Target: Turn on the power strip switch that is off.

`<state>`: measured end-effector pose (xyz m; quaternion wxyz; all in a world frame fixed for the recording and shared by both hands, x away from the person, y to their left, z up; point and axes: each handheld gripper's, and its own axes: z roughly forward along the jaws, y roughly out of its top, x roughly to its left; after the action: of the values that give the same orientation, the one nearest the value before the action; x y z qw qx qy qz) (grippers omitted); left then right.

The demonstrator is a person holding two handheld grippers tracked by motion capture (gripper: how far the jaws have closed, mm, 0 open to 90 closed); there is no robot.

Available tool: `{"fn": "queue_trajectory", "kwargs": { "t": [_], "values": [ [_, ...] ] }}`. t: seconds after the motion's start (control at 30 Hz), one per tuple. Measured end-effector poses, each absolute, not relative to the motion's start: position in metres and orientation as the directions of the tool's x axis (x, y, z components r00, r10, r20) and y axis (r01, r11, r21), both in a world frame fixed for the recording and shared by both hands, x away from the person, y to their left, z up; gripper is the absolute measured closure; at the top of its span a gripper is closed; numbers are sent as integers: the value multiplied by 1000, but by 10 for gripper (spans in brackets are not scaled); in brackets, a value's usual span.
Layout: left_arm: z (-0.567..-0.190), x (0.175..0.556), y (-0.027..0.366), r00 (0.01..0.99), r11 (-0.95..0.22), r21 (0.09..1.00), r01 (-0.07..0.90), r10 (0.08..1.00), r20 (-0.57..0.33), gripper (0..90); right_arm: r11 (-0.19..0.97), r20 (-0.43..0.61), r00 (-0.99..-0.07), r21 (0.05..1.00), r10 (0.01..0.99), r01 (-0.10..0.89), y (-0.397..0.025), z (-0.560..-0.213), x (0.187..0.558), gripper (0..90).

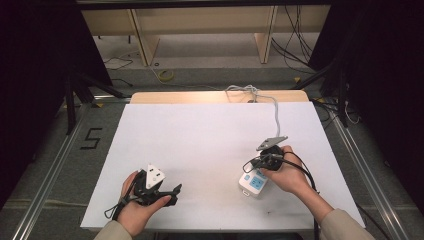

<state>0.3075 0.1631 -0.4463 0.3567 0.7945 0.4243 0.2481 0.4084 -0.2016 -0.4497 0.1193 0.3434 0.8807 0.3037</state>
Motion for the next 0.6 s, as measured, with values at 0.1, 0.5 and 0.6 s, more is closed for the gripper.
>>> {"fn": "queue_trajectory", "kwargs": {
  "t": [0.1,0.5,0.6],
  "values": [
    [-446,308,163,517,-386,777,497,851,92,159,582,-2,-735,613,678,535,-201,-449,409,900],
    [-447,308,163,518,-390,773,500,850,93,159,598,-11,-737,593,676,540,-198,-448,410,900],
    [-446,308,163,518,-390,773,500,850,93,159,608,-21,-740,588,672,534,-197,-448,410,900]
  ]
}}
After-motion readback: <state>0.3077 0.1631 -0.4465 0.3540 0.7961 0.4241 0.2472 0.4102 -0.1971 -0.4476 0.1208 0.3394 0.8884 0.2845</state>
